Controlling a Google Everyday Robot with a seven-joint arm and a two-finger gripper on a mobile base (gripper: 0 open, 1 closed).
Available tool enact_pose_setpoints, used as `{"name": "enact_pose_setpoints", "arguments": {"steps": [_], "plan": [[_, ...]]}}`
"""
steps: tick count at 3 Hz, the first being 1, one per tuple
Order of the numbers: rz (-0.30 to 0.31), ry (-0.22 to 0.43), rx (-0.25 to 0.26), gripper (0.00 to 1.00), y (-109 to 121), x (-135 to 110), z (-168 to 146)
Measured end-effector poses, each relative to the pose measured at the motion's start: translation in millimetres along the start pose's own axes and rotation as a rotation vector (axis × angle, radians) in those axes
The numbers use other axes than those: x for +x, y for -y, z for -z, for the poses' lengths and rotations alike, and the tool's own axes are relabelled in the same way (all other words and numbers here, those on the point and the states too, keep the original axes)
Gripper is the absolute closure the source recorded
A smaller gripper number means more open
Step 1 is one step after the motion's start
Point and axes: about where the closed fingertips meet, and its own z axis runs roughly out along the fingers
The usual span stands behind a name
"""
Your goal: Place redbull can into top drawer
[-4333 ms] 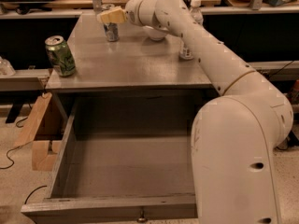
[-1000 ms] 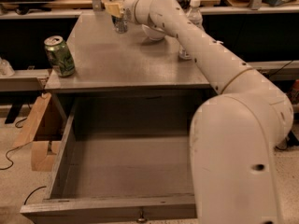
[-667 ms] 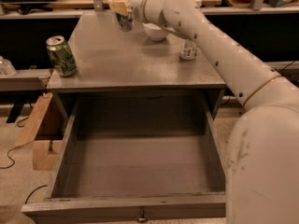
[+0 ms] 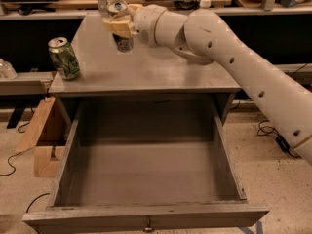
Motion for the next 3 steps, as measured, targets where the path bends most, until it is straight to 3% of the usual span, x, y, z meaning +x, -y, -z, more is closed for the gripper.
{"name": "enact_pose_setpoints", "arguments": {"steps": [2,3], "plan": [[-0.01,0.085,-0.18,1.0,-78,-24,33],[-0.005,0.095,-0.225,1.0,-92,-28,35]]}}
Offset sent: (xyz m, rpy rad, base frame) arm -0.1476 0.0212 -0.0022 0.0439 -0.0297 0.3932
